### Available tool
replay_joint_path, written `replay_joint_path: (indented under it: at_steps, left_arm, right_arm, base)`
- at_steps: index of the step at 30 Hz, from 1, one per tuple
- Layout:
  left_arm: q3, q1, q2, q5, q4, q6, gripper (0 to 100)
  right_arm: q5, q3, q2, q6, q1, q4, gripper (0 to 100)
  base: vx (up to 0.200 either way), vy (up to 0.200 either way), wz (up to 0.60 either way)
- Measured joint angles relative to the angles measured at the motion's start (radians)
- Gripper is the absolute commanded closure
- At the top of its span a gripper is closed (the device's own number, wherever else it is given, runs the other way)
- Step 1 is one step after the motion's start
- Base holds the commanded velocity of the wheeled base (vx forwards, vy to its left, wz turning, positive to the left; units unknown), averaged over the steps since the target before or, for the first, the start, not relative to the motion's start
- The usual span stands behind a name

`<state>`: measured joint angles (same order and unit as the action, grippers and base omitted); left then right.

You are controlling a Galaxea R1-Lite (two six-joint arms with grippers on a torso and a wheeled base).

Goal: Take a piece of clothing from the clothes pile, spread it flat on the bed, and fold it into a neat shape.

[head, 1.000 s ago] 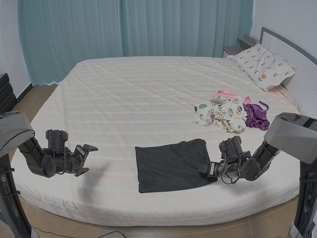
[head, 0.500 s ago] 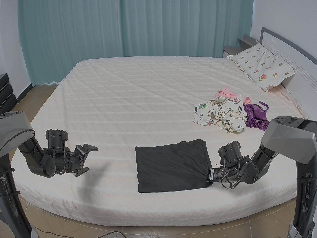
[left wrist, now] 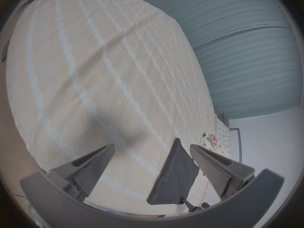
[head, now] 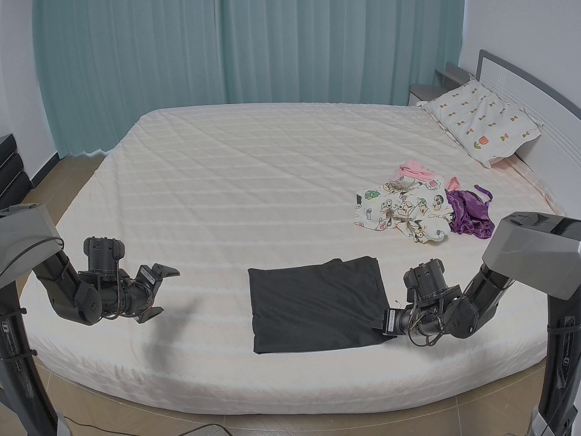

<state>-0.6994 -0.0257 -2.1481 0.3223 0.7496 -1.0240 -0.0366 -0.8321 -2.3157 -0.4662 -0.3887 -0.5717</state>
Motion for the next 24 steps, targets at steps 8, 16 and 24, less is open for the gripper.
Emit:
replay_joint_path:
  at_steps: [8, 16, 24]
  left_arm:
    - [0.000, 0.000, 0.000, -0.001, 0.000, 0.000, 0]
    - [0.003, 0.001, 0.000, -0.001, 0.000, 0.005, 0]
    - [0.007, 0.002, 0.000, -0.001, 0.000, 0.019, 0]
  right_arm:
    - [0.010, -0.101, 0.016, -0.071, 0.024, 0.001, 0]
    - [0.012, -0.287, -0.033, -0.206, 0.048, 0.010, 0]
    - [0.012, -0.444, -0.133, -0.268, 0.059, 0.011, 0]
  base:
    - [0.000, 0.000, 0.00]
    - [0.150, 0.000, 0.00]
    - [0.150, 0.000, 0.00]
